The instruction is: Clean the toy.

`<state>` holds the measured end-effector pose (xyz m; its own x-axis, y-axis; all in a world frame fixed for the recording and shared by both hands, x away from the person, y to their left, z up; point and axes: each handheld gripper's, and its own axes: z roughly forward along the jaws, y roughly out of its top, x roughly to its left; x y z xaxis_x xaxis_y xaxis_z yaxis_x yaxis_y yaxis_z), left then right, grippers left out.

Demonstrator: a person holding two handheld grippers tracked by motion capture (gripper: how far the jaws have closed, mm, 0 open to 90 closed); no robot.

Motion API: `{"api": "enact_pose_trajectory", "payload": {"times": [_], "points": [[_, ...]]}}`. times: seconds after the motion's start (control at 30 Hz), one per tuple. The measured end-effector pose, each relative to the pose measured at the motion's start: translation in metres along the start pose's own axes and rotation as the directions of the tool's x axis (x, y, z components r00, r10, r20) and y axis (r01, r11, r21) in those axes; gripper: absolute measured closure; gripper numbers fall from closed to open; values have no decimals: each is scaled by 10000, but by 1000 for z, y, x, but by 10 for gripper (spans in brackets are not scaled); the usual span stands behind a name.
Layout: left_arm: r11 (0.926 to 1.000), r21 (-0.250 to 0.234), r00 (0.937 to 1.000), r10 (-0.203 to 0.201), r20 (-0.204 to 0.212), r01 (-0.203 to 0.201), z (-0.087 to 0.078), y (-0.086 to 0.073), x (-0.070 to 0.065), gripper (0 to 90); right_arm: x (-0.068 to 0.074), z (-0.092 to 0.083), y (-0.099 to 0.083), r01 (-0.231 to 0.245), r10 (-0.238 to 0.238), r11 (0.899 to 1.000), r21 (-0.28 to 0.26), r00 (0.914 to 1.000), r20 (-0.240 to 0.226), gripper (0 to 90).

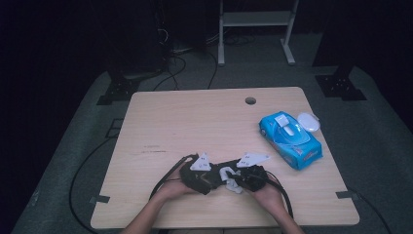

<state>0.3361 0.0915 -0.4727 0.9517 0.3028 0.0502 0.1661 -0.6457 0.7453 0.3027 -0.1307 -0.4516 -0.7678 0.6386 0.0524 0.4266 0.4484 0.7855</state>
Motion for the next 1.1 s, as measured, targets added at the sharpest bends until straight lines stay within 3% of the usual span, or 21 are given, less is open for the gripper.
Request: {"api": "enact_pose_trajectory", "payload": {"times": [0.07, 0.1, 0.13, 0.23, 0.4, 0.47, 0.5, 0.63, 0.7, 0.8, 0.87, 0.93, 1.0, 1.03, 1.1], "points": [[10000, -95, 9999, 7, 124, -6, 0, 2, 0, 238, 3, 1, 1, 113, -114, 9999, -52, 9999, -55, 842], [9999, -163, 9998, -9, 194, 12, 1, 2, -1, 238, 7, 3, 3, 98, -103, 9999, -136, 9993, -351, 842], [9999, -116, 9998, 69, 165, -67, 1, 3, -3, 238, 11, 6, 4, 251, -262, 9995, -196, 9980, -572, 842], [9999, -16, 9998, 137, 136, -137, 3, 2, -4, 237, 20, 12, 8, 846, -844, 9964, -2, 9945, -618, 841], [9998, -193, 9998, 51, 209, -47, 2, 4, -4, 238, 5, 3, 4, 363, -363, 9993, -22, 9993, -25, 842], [9997, -211, 9996, 120, 252, -115, 2, 6, -5, 238, 7, 3, 5, 355, -357, 9993, -116, 9992, -170, 842], [9997, -171, 9995, 165, 283, -161, 3, 6, -6, 238, 12, 6, 6, 399, -410, 9990, -218, 9979, -504, 842], [9996, -51, 9991, 290, 300, -288, 3, 5, -8, 238, 25, 14, 9, 953, -957, 9954, -81, 9926, -751, 841], [9996, -111, 9992, 262, 312, -259, 2, 5, -8, 238, 20, 12, 9, 832, -840, 9964, -156, 9943, -653, 841], [9995, -154, 9991, 267, 324, -262, 2, 5, -8, 238, 9, 5, 8, 857, -857, 9963, 2, 9963, 111, 842], [9993, -213, 9990, 302, 340, -295, 1, 7, -9, 238, 4, 3, 7, 437, -438, 9990, -91, 9990, -60, 842], [9992, -227, 9987, 338, 382, -329, 2, 8, -9, 238, 10, 5, 8, 458, -467, 9987, -207, 9978, -475, 841], [9991, -174, 9986, 401, 353, -395, 3, 8, -10, 238, 20, 11, 10, 743, -758, 9970, -211, 9941, -774, 840], [9991, -63, 9984, 427, 357, -425, 5, 7, -12, 238, 25, 14, 12, 1073, -1077, 9942, -91, 9912, -773, 840], [9989, -4, 9983, 461, 346, -461, 5, 6, -11, 238, 25, 16, 12, 1161, -1157, 9932, 25, 9911, -665, 841]]}}
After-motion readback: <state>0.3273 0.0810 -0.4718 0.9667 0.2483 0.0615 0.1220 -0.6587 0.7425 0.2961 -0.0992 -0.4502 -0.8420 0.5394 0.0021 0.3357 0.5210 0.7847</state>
